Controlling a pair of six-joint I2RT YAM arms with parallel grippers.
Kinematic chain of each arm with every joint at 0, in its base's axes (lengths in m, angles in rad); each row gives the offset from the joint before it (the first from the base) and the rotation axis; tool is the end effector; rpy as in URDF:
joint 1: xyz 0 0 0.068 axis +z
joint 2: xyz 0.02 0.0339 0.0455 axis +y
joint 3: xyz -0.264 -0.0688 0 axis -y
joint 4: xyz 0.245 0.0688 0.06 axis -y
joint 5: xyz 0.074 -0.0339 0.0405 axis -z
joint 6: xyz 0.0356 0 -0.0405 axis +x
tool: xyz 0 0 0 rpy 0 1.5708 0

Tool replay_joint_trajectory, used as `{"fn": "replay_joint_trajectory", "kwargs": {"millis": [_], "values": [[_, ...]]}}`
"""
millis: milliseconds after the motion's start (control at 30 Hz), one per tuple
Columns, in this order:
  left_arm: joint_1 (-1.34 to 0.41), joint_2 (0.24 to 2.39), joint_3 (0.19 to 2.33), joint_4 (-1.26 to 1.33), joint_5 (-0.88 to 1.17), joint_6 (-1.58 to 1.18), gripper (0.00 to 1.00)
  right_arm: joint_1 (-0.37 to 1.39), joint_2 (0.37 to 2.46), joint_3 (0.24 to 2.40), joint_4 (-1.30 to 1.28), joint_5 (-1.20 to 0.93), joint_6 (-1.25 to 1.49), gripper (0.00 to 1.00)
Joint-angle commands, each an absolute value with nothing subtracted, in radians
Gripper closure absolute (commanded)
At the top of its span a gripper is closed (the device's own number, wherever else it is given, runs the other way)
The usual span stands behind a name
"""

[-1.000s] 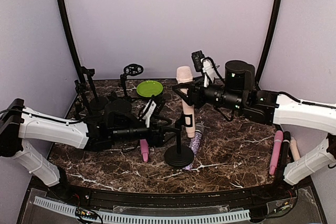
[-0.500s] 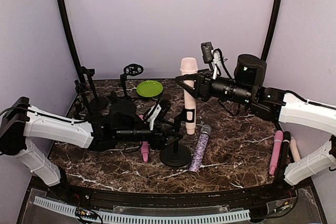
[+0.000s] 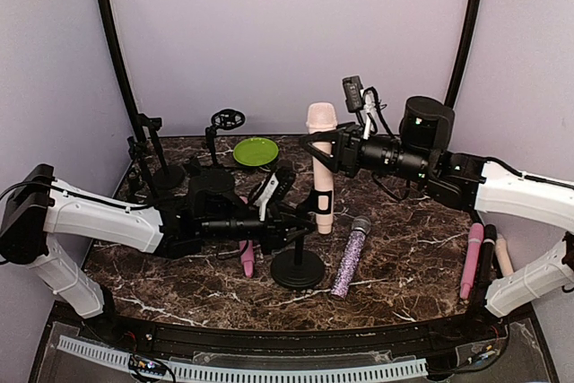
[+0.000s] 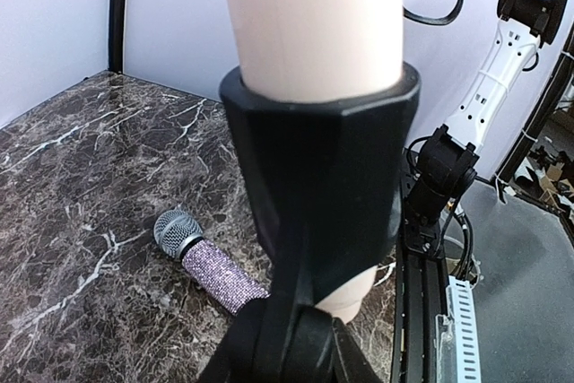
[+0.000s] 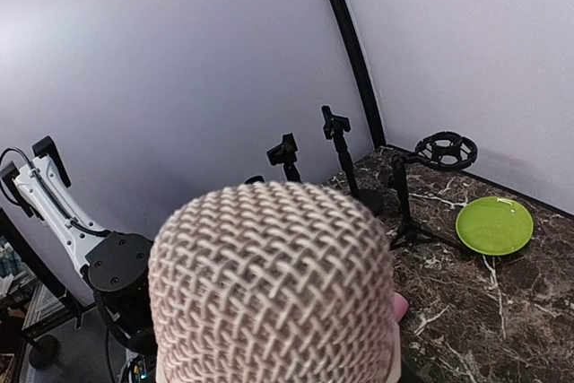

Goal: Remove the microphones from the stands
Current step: Remove the microphone from the microphone stand.

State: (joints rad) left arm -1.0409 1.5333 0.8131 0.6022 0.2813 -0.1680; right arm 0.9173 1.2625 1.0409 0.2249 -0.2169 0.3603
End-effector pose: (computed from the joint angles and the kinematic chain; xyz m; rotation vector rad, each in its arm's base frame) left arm 0.1640 -0.2995 0.2481 0.9686 1.5395 -1.1214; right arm 0.1768 0.2435 0.3701 -0.6394 1.5674 1.1537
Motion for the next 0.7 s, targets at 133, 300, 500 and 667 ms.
{"fn": "replay_joint_trajectory", "kwargs": {"millis": [133, 300, 500, 667], "values": [[-1.039, 1.514, 0.802, 0.668, 0.261, -0.167, 1.00, 0.905, 1.218, 1.044, 0.362, -0.153, 0.436, 1.00], [-1.038, 1.502, 0.786, 0.681, 0.239, -0.171, 1.00, 0.905, 1.226, 1.044, 0.356, -0.068, 0.449, 0.98], [-1.038, 1.503, 0.784, 0.684, 0.218, -0.169, 1.00, 0.905, 1.249, 1.058, 0.322, 0.065, 0.491, 0.98], [-1.039, 1.506, 0.779, 0.681, 0.207, -0.174, 1.00, 0.905, 1.256, 1.056, 0.311, 0.131, 0.514, 0.99]]}}
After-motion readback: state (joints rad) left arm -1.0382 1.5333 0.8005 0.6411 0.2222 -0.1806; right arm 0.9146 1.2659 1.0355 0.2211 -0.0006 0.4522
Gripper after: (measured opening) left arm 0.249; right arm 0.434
